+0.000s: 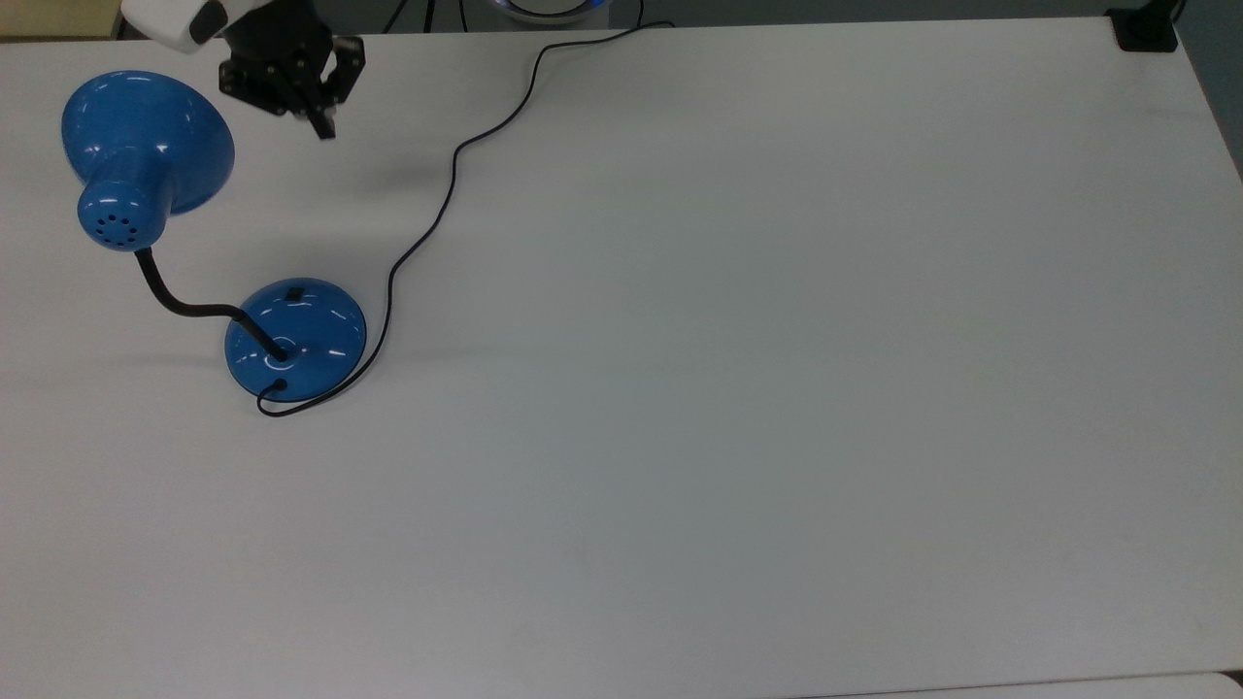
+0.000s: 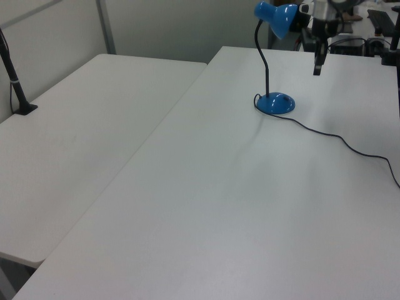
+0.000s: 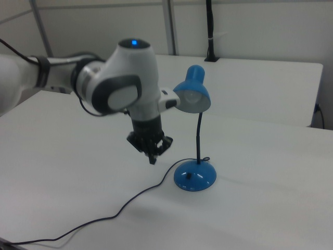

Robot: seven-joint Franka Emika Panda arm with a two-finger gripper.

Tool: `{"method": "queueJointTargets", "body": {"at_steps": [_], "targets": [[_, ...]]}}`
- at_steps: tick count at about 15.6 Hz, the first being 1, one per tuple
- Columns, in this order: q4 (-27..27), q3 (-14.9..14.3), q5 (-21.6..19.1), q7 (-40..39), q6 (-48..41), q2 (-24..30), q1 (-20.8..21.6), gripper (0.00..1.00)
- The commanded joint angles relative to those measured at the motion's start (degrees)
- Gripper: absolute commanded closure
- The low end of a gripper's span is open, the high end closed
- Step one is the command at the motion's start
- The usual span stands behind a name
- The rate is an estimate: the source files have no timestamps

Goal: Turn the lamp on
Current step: 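Move the gripper toward the blue lamp base and lower it, then press down on the switch on the lamp base with the gripper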

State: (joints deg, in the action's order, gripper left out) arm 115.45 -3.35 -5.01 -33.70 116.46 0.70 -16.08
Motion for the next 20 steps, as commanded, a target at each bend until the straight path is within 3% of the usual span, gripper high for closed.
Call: {"method": "queueJointTargets", "body": {"at_steps": [1, 4, 10, 20], "targets": [[9.3, 0.2, -2.4, -1.1, 15.6, 1.2, -0.9, 1.0], [12.5, 0.2, -4.3, -1.0, 26.4, -1.7, -0.7, 1.0], [12.4, 0.3, -13.8, -1.0, 44.4, -8.9, -0.3, 1.0], [8.6, 0.6, -21.4, -1.2, 48.2, -13.9, 1.1, 1.0]]}}
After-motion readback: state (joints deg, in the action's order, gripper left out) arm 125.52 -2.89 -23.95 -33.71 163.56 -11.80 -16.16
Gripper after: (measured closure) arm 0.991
